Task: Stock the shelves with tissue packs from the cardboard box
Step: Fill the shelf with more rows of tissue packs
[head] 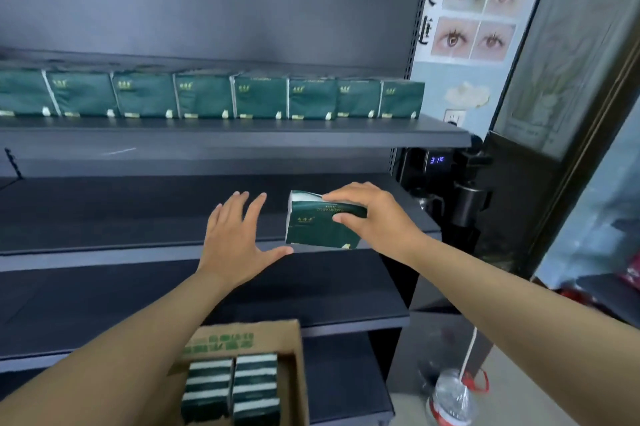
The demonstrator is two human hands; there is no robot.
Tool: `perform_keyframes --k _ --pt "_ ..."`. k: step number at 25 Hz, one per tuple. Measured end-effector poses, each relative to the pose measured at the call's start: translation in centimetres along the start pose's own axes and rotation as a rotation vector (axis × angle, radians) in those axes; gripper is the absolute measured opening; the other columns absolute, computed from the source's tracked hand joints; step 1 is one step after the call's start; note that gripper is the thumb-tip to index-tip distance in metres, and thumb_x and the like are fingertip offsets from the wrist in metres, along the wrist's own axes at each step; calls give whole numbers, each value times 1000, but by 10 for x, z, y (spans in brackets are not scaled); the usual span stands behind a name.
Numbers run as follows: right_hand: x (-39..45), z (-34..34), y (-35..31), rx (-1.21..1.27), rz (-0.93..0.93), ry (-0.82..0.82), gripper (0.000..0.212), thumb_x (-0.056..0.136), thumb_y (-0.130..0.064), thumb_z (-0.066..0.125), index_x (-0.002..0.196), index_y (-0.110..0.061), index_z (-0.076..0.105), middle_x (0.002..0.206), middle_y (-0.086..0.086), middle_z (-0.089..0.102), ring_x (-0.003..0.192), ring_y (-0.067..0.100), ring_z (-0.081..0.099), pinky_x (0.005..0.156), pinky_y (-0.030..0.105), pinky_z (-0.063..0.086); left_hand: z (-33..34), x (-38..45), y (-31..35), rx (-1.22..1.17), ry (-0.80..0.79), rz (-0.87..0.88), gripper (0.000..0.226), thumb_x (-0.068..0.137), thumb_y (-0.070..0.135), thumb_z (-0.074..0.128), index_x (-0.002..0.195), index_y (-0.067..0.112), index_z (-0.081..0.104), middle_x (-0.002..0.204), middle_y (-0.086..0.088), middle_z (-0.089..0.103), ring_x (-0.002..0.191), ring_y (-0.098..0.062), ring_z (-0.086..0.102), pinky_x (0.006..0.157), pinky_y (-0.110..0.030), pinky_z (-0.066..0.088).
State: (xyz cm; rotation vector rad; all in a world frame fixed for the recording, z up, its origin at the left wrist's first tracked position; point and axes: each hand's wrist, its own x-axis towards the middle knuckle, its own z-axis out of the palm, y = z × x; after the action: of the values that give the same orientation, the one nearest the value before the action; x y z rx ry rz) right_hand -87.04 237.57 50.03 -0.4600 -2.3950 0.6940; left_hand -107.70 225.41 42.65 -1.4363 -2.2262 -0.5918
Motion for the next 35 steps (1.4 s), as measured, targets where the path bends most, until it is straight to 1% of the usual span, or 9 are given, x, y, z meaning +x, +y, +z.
perform_keyframes --k 3,7,10,15,17,21,26,29,35 --pt "17 -43 12 -35 -55 32 31 86 -9 65 113 -25 66 105 -16 62 105 9 49 93 9 30 -10 38 31 11 51 30 106 63 85 38 140 11 41 141 -17 44 135 -33 34 110 -51 27" --pt "51 -93 25 -67 -116 74 29 88 -12 62 114 -25 63 108 -10 61 107 8 47 92 7 28 -27 97 62 26 178 113 102 66 84 39 137 10 44 137 -17 47 132 -34 39 108 -51 28" --pt "79 -124 33 -96 -134 117 29 89 -13 61 114 -27 62 105 -18 57 108 4 45 92 2 27 -34 141 75 2 253 141 102 66 84 39 136 10 45 137 -16 47 130 -33 40 108 -50 29" --pt "129 -160 64 -185 -144 132 28 90 -13 60 115 -25 62 113 -16 57 117 7 45 104 22 31 -21 209 82 -17 296 141 104 70 89 28 135 11 45 137 -16 47 129 -32 41 108 -51 29" --pt "149 -168 80 -194 -133 155 28 90 -13 59 116 -24 62 116 -12 57 117 5 43 103 20 28 -11 232 81 1 294 130 105 69 90 25 136 11 45 137 -15 46 130 -32 40 108 -51 28" --pt "187 -167 116 -164 -109 205 26 91 -13 59 114 -23 62 114 -14 54 115 5 42 98 15 24 10 271 78 41 276 76 109 67 92 21 136 12 46 138 -16 45 131 -32 39 108 -51 28" --pt "255 -142 158 -150 -172 172 26 90 -16 60 115 -25 61 117 -9 57 117 11 43 104 26 32 37 314 75 96 257 0 108 67 93 20 134 12 48 135 -16 48 130 -32 40 109 -51 26" --pt "285 -122 174 -202 -268 142 26 91 -22 59 116 -24 60 119 -8 54 119 11 38 104 32 28 54 327 68 144 255 4 102 68 90 27 133 14 48 131 -12 51 128 -30 43 109 -53 27" --pt "297 -95 200 -342 -422 263 30 86 -24 61 116 -21 58 113 -6 56 110 17 44 97 38 30 63 331 63 174 301 18 102 64 87 39 136 16 47 130 -2 50 128 -22 41 114 -49 16"
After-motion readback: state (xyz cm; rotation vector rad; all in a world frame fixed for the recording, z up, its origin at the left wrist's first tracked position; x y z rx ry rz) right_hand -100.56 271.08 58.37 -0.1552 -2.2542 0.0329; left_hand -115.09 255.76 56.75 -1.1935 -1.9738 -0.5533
